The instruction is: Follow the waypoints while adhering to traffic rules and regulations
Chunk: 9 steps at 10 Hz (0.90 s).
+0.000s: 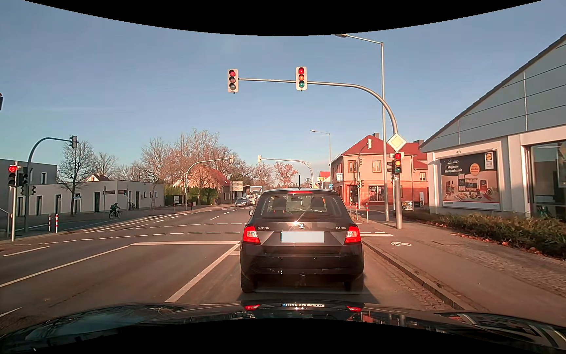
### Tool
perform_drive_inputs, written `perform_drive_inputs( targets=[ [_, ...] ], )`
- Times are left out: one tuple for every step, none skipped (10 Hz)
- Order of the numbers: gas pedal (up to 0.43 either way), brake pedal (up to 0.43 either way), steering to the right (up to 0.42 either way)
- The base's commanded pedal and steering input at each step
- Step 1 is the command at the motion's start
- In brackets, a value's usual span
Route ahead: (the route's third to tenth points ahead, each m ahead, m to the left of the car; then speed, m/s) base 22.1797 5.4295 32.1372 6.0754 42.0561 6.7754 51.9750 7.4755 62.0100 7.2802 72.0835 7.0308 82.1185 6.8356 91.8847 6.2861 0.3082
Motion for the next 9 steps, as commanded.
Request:
perform_drive_inputs(
  targets=[
    [0.000,0.122,0.000],
    [0.000,0.073,0.000],
    [0.000,0.000,0.000],
    [0.000,0.000,0.000],
    [0.000,0.000,0.000],
    [0.000,0.000,0.000],
    [0.000,0.000,0.000],
    [0.020,0.000,0.000],
    [0.087,0.000,0.000]
  ],
)
